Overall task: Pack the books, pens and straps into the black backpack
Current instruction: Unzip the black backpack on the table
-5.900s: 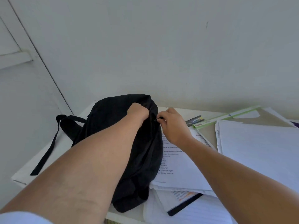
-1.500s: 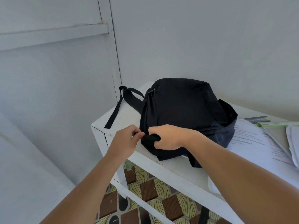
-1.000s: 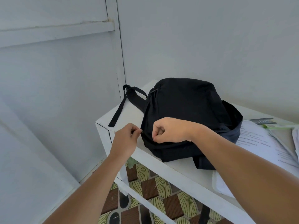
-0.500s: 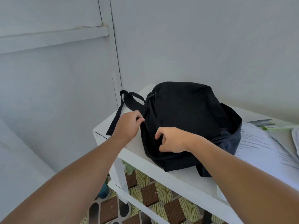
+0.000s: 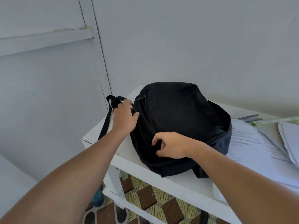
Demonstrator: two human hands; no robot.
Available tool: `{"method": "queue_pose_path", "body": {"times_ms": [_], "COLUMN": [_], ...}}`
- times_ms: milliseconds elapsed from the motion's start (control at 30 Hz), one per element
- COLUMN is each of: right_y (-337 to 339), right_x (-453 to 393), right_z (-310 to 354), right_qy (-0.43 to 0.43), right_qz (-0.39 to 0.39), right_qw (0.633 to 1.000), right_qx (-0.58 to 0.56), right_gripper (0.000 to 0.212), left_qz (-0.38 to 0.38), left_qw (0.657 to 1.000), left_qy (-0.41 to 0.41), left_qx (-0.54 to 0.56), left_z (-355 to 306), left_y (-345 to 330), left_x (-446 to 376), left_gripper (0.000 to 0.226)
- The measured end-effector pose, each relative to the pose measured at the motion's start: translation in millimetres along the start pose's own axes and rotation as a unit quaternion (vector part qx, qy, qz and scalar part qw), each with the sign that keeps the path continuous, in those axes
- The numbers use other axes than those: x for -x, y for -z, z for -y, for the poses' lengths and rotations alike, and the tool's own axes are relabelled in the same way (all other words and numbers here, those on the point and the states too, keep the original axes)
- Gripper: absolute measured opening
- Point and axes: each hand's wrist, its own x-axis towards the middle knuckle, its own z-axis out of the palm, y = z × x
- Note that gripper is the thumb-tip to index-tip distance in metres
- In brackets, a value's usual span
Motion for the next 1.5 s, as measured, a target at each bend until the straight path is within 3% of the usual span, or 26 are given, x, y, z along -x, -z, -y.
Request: {"method": "queue_pose_path", "body": {"times_ms": [133, 233, 333, 467, 533, 600, 700, 767, 833, 933, 1033, 1100, 1200, 1300, 1433, 1500], "right_y": [22, 46, 59, 61, 60, 58, 62, 69, 79, 95, 113, 116, 115, 117, 117, 112], "right_x": [10, 24, 37, 53, 62, 69, 82, 89, 96, 103, 114, 123, 135, 146, 143, 140], "right_z": [-2, -12, -22, -33, -43, -57, -68, -72, -75, -78, -104, -132, -164, -160, -138, -129], "right_qy": [0.008, -0.015, -0.049, -0.045, -0.042, -0.054, -0.137, -0.153, -0.107, -0.066, -0.111, -0.178, -0.240, -0.228, -0.153, -0.150], "right_qz": [-0.112, -0.190, -0.248, -0.320, -0.351, -0.426, -0.512, -0.465, -0.389, -0.342, -0.408, -0.469, -0.545, -0.595, -0.547, -0.508], "right_qw": [0.993, 0.981, 0.965, 0.945, 0.934, 0.901, 0.848, 0.849, 0.837, 0.786, 0.712, 0.691, 0.703, 0.721, 0.795, 0.819], "right_qx": [0.020, 0.043, 0.064, 0.054, 0.045, 0.054, -0.027, -0.196, -0.370, -0.511, -0.561, -0.521, -0.389, -0.272, -0.213, -0.220], "right_gripper": [0.014, 0.011, 0.012, 0.017, 0.018, 0.019, 0.028, 0.045, 0.054, 0.048, 0.037, 0.034, 0.022, 0.015, 0.017, 0.027], "left_qz": [0.139, 0.252, 0.328, 0.305, 0.278, 0.231, 0.163, 0.142, 0.137, 0.174, 0.261, 0.319, 0.350, 0.384, 0.411, 0.365], "left_qw": [0.974, 0.946, 0.922, 0.913, 0.926, 0.951, 0.982, 0.988, 0.985, 0.975, 0.947, 0.923, 0.895, 0.858, 0.771, 0.780], "left_qy": [-0.166, -0.182, -0.202, -0.265, -0.251, -0.205, -0.092, -0.020, 0.010, -0.018, -0.033, -0.010, 0.055, 0.125, 0.197, 0.219], "left_qx": [0.061, 0.094, 0.028, -0.054, -0.051, -0.030, 0.027, 0.066, 0.100, 0.135, 0.185, 0.215, 0.273, 0.318, 0.444, 0.458], "left_z": [-31, -63, -91, -111, -115, -119, -130, -144, -171, -220, -269, -291, -307, -310, -305, -298], "left_y": [19, 28, 19, -1, -7, -4, 11, 23, 35, 42, 23, -3, -47, -72, -74, -71], "left_x": [56, 96, 111, 122, 124, 119, 102, 90, 83, 82, 87, 94, 102, 110, 111, 99], "left_gripper": [0.012, 0.004, 0.046, 0.042, 0.037, 0.031, 0.030, 0.026, 0.023, 0.021, 0.030, 0.047, 0.054, 0.053, 0.045, 0.039]}}
